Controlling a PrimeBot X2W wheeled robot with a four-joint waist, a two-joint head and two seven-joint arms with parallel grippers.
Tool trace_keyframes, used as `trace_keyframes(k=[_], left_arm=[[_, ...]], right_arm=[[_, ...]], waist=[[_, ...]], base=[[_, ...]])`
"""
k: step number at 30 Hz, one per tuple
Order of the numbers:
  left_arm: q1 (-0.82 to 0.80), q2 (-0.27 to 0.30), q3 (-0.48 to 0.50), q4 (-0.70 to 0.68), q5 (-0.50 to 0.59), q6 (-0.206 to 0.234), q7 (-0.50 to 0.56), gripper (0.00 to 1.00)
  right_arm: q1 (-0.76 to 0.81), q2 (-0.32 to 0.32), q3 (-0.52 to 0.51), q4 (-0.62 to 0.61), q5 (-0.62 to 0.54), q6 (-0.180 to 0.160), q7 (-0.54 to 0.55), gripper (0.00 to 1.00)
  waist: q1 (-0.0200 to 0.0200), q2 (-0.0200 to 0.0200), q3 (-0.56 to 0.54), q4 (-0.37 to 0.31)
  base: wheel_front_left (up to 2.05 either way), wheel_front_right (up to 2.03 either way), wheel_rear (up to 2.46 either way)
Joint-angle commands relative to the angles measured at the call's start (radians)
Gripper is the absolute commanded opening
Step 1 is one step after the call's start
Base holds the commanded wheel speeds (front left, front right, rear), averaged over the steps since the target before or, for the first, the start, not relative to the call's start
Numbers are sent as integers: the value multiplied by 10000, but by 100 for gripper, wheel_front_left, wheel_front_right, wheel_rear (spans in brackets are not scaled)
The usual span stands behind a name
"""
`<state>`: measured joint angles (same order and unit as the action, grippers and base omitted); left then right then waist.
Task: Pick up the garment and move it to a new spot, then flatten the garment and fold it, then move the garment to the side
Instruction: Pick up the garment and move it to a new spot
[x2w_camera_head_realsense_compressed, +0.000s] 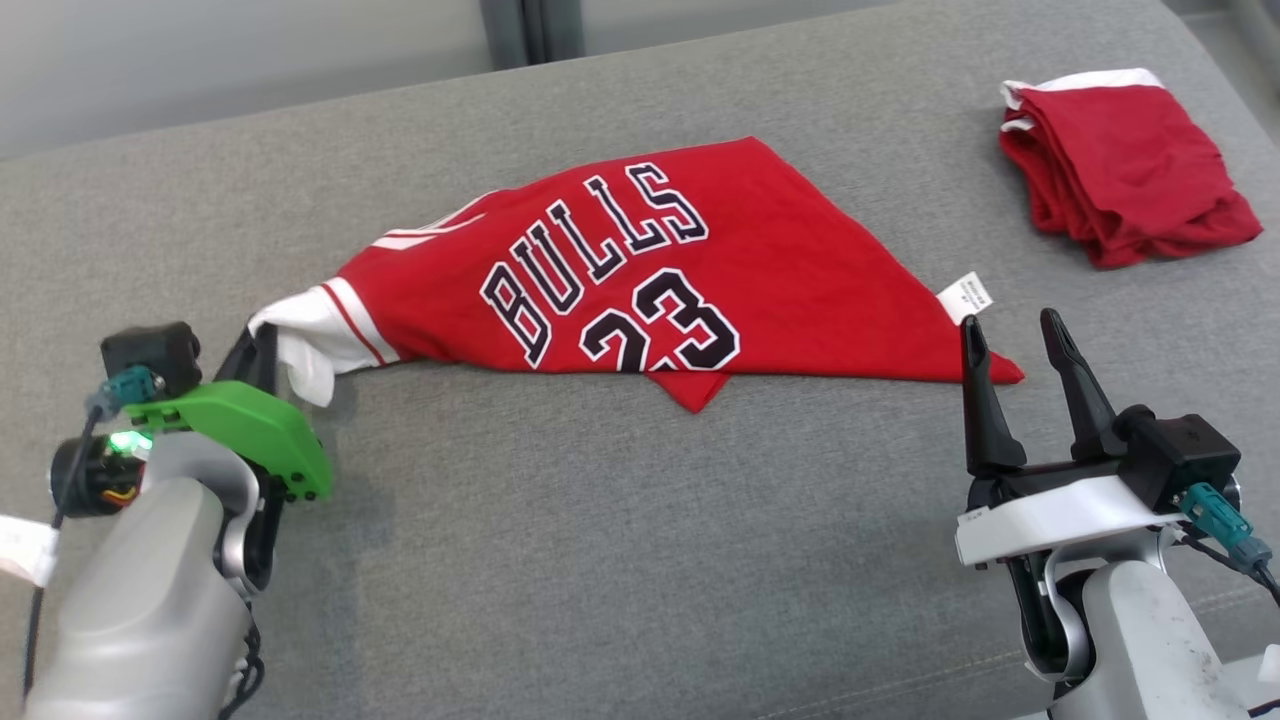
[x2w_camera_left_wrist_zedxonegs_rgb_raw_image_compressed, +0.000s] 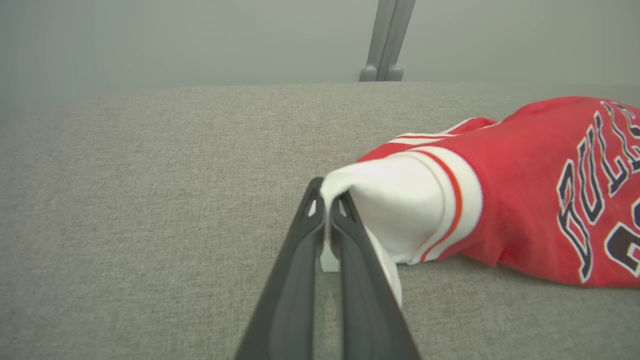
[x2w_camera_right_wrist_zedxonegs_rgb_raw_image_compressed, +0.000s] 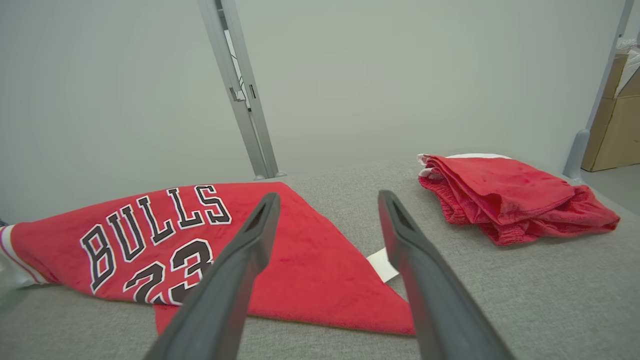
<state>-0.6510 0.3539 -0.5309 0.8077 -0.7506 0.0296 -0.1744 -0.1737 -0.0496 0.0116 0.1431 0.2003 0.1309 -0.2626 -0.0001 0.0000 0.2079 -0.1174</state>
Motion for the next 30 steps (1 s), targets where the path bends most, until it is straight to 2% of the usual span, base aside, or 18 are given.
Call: trace_keyframes(k=[1, 6, 10, 17, 23, 30], left_arm=[[168, -79, 61, 116, -122, -67, -196, 100], [458, -483, 61, 508, -55, -202, -708, 100], [495, -543, 184, 305, 324, -283, -900, 100], [1367, -531, 1062, -1437, 1275, -229, -905, 100], [2979, -897, 1983, -2930, 1867, -279, -899, 100], [5108, -1602, 3227, -4672, 2724, -183, -898, 100]], right_arm=[[-159, -16, -10, 18, -61, -2, -30, 100], [-218, -16, 23, 95, -183, -4, -30, 100], [-221, -17, -41, 121, -306, -4, -31, 100], [2, -16, -231, 326, -653, -4, -31, 100], [294, -16, -383, 533, -907, -4, -29, 100], [766, -20, -153, 796, -918, -4, -31, 100]], waist=[[1, 0, 171, 222], [1, 0, 148, 461], [1, 0, -34, 681], [1, 0, -763, 1117], [1, 0, -1393, 1392], [1, 0, -1799, 1580]], base=[[0, 0, 0], [0, 0, 0], [0, 0, 0], [0, 0, 0], [0, 0, 0], [0, 0, 0]])
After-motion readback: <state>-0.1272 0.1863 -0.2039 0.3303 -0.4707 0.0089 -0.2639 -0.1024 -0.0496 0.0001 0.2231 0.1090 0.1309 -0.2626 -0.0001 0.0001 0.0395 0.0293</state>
